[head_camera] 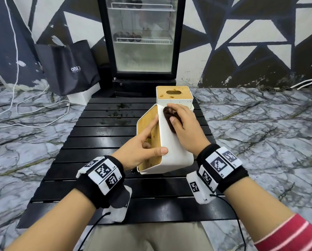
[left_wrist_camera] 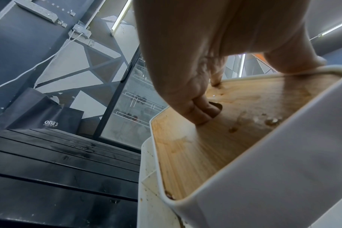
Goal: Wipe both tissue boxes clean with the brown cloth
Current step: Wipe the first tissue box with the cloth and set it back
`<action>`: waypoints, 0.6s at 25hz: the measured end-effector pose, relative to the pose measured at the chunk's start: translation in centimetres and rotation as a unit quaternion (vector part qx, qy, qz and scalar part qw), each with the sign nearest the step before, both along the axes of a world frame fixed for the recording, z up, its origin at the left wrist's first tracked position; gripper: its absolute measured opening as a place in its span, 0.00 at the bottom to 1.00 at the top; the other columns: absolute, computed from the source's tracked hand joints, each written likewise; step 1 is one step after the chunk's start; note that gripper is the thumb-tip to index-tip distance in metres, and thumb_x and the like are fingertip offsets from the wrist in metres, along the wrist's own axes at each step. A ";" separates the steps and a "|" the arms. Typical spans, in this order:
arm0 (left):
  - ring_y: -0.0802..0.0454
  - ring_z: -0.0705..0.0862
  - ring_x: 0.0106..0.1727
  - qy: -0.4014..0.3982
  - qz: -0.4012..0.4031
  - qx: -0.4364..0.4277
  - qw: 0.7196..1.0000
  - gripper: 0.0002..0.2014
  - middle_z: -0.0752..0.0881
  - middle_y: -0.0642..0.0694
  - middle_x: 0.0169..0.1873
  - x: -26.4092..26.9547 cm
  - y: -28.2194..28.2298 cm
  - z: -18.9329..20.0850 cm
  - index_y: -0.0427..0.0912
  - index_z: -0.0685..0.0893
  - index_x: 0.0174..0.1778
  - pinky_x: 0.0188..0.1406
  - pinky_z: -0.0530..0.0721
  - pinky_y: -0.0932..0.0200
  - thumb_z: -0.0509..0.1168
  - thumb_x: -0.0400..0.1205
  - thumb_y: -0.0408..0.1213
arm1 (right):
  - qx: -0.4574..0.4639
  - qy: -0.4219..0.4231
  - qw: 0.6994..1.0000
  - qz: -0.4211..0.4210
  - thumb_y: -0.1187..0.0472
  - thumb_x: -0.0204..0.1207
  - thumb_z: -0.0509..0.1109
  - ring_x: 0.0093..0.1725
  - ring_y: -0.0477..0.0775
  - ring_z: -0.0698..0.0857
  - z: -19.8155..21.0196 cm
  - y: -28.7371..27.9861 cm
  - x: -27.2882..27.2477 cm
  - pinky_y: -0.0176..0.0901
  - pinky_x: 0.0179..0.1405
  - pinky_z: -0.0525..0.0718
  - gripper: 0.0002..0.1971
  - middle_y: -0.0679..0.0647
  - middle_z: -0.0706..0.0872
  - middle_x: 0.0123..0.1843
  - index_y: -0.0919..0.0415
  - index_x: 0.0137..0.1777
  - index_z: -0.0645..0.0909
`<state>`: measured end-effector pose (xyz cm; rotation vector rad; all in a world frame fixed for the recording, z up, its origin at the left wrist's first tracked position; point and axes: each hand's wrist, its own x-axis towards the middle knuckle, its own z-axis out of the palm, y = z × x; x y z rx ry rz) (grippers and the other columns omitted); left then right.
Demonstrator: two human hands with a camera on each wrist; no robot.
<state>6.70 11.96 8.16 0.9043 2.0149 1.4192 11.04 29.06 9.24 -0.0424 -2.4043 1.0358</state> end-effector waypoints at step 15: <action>0.49 0.86 0.56 -0.003 0.028 0.027 0.999 0.43 0.78 0.62 0.63 -0.1 0.0 -0.1 0.84 0.51 0.66 0.58 0.79 0.67 0.75 0.67 0.55 | 0.000 0.017 1.000 0.009 0.59 0.78 0.55 0.67 0.43 0.66 -3.5 -2.7 5.3 0.20 0.68 0.56 0.21 0.43 0.71 0.65 0.55 0.71 0.71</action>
